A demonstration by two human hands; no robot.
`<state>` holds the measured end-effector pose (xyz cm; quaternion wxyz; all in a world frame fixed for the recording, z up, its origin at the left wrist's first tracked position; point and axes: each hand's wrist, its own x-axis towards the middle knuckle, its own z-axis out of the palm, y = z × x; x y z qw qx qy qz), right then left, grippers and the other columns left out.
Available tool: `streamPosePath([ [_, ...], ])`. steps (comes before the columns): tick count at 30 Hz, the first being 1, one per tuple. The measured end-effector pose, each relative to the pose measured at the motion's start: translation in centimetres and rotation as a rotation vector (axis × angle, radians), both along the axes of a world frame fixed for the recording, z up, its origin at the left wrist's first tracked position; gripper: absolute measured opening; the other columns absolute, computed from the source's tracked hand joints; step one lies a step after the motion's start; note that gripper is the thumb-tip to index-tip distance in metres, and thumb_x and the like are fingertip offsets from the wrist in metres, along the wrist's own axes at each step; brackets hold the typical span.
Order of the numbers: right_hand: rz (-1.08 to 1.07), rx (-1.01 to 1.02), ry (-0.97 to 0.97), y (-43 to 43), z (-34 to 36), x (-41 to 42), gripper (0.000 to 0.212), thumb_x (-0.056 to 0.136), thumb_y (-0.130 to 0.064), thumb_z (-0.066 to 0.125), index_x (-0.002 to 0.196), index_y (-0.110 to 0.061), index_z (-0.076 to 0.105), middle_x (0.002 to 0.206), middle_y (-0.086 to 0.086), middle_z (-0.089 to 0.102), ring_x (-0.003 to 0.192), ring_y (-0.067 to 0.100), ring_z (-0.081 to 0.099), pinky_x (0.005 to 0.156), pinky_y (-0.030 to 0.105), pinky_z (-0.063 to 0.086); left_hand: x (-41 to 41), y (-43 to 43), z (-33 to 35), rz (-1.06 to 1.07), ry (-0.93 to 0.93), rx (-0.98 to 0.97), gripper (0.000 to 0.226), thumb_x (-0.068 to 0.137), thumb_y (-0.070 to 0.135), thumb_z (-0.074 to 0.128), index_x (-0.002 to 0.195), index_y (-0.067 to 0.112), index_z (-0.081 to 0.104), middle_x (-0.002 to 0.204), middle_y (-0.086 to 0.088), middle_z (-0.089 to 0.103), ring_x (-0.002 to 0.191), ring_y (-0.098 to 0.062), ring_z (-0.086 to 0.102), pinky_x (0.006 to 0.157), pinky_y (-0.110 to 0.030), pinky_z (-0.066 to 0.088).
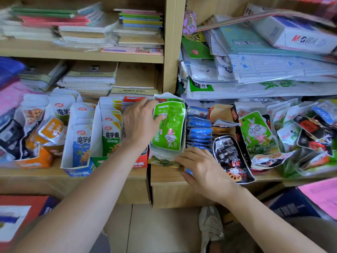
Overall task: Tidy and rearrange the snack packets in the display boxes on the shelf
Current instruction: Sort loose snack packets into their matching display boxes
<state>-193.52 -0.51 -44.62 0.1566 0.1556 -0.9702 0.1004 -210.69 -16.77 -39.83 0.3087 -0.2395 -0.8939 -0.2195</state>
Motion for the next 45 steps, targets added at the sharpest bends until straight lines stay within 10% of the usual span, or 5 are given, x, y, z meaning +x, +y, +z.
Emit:
streamPosePath([
  [11, -0.098, -0.522, -0.12, -0.2, 1.6, -1.1, 0.067, 0.088, -0.019, 0.073, 0.148, -0.02, 0.044, 0.137, -0.009, 0.053, 0.123, 0.005, 0.051, 0.105, 0.025, 0.043, 2.5, -2.9, -0.4, -0.262, -0.18, 0.271, 0.029, 0.076, 0.035, 0.085, 0.1, 0.022, 0.074, 0.089, 0.014, 0.063, 0.076, -0.01, 0.058, 0.063, -0.03, 0.049],
  [19, -0.243, 0.251, 0.016, -2.6, 1.3, -2.8, 0.066, 0.091, -0.061, 0.05, 0.15, -0.035, 0.036, 0.142, 0.004, 0.043, 0.12, 0.032, 0.043, 0.088, 0.046, 0.04, 5.3, -5.5, -1.7, -0.114, -0.14, 0.129, 0.043, 0.078, 0.037, 0.082, 0.115, 0.026, 0.064, 0.1, 0.01, 0.063, 0.093, -0.011, 0.062, 0.061, -0.03, 0.053],
  [29, -0.269, 0.19, -0.042, -4.2, 1.6, -5.4, 0.063, 0.094, -0.065, 0.036, 0.135, -0.021, 0.054, 0.162, 0.005, 0.026, 0.15, 0.032, 0.019, 0.117, 0.059, 0.019, 5.7, -13.0, -2.5, -0.057, -0.329, -0.058, 0.037, 0.09, 0.041, 0.069, 0.123, 0.024, 0.07, 0.121, 0.005, 0.065, 0.113, -0.02, 0.058, 0.092, -0.034, 0.046],
  [37, -0.296, 0.156, -0.062, -4.7, 1.8, -6.0, 0.066, 0.088, -0.069, 0.047, 0.135, -0.023, 0.052, 0.159, 0.006, 0.033, 0.147, 0.031, 0.025, 0.113, 0.055, 0.017, 6.4, -13.2, -3.7, -0.198, -0.289, -0.127, 0.025, 0.092, 0.04, 0.064, 0.109, 0.029, 0.077, 0.105, 0.014, 0.062, 0.098, -0.008, 0.057, 0.078, -0.031, 0.052],
  [45, -0.237, 0.059, 0.029, -7.1, 2.7, -6.0, 0.081, 0.085, -0.054, 0.065, 0.154, -0.033, 0.027, 0.157, 0.01, 0.028, 0.142, 0.037, 0.028, 0.105, 0.06, 0.03, 7.7, -14.7, -4.5, -0.263, -0.353, -0.207, 0.046, 0.097, 0.032, 0.063, 0.142, 0.032, 0.056, 0.142, 0.013, 0.056, 0.134, -0.014, 0.048, 0.11, -0.037, 0.043],
])
